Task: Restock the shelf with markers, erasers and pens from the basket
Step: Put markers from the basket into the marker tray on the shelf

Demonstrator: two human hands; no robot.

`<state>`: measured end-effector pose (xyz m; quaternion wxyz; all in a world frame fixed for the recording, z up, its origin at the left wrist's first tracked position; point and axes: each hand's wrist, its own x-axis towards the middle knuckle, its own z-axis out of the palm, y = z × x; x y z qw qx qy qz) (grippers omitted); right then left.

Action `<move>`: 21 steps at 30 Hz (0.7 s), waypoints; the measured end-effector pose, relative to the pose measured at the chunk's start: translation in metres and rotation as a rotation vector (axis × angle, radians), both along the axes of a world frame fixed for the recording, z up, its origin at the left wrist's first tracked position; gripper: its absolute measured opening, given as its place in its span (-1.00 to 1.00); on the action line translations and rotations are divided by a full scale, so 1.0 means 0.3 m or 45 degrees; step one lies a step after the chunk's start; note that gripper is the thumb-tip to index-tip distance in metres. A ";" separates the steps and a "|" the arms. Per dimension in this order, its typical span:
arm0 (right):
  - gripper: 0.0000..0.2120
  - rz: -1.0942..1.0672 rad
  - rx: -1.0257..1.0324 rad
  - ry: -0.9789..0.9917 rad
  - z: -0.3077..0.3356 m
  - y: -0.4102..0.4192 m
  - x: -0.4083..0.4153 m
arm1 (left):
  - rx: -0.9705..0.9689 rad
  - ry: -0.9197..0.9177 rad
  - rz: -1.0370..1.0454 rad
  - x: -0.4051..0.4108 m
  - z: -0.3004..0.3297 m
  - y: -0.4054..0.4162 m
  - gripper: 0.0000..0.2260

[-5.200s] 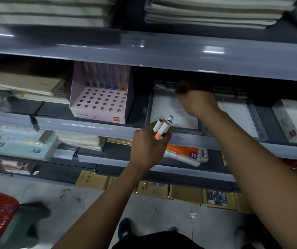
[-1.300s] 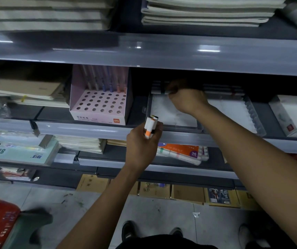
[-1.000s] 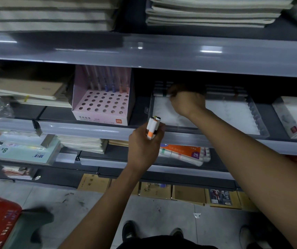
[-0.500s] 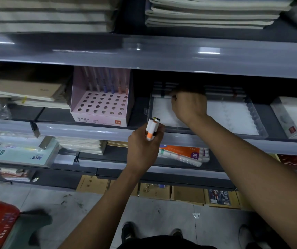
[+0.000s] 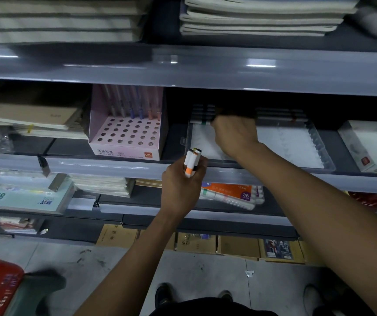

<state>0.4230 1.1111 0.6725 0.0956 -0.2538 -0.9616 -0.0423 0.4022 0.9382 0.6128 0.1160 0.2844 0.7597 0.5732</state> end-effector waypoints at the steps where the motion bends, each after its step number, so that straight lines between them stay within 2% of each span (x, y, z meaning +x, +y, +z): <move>1: -0.83 0.004 0.001 -0.003 0.005 -0.004 0.000 | 0.006 0.003 0.001 0.001 0.000 0.000 -0.68; 8: -0.83 -0.024 -0.035 0.049 0.004 -0.016 0.014 | 0.015 0.000 -0.010 0.002 0.006 -0.007 -0.70; 15: -0.58 0.061 -0.141 0.079 -0.012 -0.009 0.010 | -0.011 -0.006 -0.010 0.004 -0.008 -0.013 -0.68; 21: -0.51 0.040 -0.210 0.107 -0.003 -0.015 0.016 | 0.000 -0.032 -0.011 0.002 -0.006 -0.014 -0.64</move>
